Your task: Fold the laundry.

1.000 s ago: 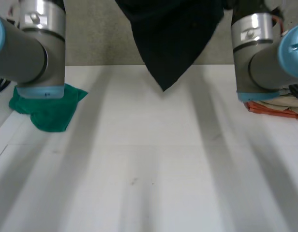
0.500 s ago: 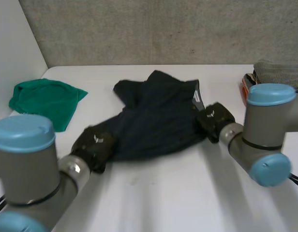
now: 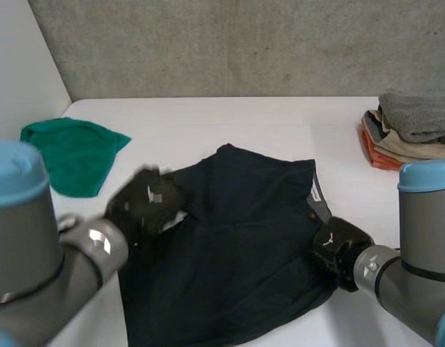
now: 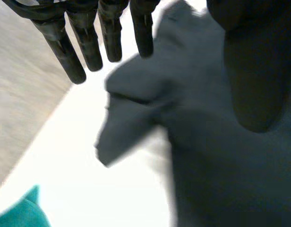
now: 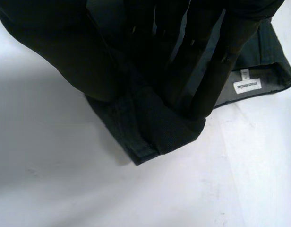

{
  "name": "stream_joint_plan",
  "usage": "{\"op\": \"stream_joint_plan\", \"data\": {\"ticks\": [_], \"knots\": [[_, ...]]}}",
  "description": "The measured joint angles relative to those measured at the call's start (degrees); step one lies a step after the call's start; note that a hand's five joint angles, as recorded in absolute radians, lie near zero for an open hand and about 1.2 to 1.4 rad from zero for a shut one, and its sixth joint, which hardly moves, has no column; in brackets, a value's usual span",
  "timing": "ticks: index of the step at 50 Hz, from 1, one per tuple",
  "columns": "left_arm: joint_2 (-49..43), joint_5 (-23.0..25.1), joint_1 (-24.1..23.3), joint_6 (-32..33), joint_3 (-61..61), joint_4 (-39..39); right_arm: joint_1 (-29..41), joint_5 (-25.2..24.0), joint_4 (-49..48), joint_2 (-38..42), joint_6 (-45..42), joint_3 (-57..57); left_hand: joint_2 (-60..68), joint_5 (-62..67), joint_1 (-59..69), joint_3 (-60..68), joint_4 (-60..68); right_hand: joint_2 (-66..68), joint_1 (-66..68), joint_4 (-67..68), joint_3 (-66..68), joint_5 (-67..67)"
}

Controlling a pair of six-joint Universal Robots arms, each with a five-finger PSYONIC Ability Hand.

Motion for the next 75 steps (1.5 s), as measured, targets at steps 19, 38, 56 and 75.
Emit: {"op": "stream_joint_plan", "data": {"ticks": [19,38,56,75], "knots": [[-36.37,12.43,8.8,-2.96,30.49,7.64,0.12,-0.11,-5.35,1.43,4.6,0.54,21.24,21.12,21.75,21.25,21.38,0.0,0.0,0.0,0.0,0.0],[-32.16,-9.76,6.11,-1.75,29.97,6.29,0.11,0.02,-7.87,0.82,6.41,0.69,48.48,46.48,45.48,48.24,48.73,0.0,0.0,0.0,0.0,0.0],[-27.51,-16.81,0.18,3.22,23.23,3.35,1.06,0.02,-8.24,1.13,9.52,0.24,-4.56,-5.42,-6.8,-4.74,-5.07,0.0,0.0,0.0,0.0,0.05],[2.99,-8.37,-0.04,-19.87,2.81,-8.56,3.23,-0.25,-16.99,2.79,26.68,-7.2,-3.32,-3.2,-4.62,-3.55,-3.32,0.0,0.0,0.0,0.0,0.05]]}}
